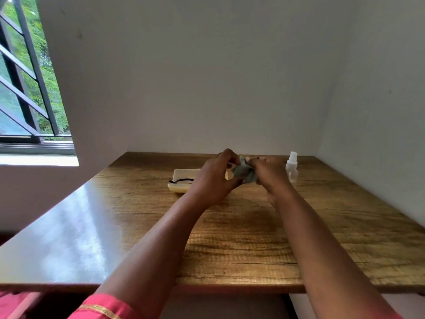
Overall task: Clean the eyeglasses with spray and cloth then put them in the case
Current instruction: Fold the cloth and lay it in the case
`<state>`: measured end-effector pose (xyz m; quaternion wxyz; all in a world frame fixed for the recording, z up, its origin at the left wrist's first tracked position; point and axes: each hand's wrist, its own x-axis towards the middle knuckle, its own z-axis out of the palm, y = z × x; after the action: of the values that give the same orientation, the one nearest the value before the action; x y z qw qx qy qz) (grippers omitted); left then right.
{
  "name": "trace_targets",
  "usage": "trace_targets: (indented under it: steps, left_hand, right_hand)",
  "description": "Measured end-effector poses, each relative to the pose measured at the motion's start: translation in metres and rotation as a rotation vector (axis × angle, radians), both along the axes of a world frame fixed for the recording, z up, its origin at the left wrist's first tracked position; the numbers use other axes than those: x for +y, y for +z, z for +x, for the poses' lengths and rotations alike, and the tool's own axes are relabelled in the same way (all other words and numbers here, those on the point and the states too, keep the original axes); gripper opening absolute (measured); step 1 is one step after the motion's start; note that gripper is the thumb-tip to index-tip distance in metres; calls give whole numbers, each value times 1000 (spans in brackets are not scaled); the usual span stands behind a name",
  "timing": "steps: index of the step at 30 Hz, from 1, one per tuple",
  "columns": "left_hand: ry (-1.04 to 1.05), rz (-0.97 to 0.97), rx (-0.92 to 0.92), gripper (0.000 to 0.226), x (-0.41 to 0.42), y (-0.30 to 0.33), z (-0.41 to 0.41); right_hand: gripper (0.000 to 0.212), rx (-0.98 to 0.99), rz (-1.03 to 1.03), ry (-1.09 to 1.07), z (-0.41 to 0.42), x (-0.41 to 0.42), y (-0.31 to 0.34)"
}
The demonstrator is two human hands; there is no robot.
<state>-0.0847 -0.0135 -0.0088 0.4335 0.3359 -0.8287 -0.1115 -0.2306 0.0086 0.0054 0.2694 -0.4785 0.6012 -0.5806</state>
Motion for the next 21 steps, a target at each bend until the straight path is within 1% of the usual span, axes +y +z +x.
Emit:
trace_targets:
  steps: [2, 7, 11, 13, 17, 21]
  left_hand:
    - [-2, 28, 36, 41, -1, 0, 1]
    - [30, 121, 188, 29, 2, 6, 2]
    - [109, 179, 232, 21, 1, 8, 4]
    - [116, 201, 240, 18, 0, 8, 4]
    - [108, 225, 257, 11, -1, 7, 4]
    - [121, 190, 301, 16, 1, 8, 5]
  right_hand:
    - [17, -54, 4, 13, 0, 1, 1]
    - [16, -60, 14, 34, 2, 3, 3]
    - [20, -82, 30, 64, 4, 4, 4]
    - [26, -71, 27, 76, 5, 4, 4]
    - [28, -61, 27, 128, 6, 6, 3]
    - [31, -35, 27, 131, 6, 6, 2]
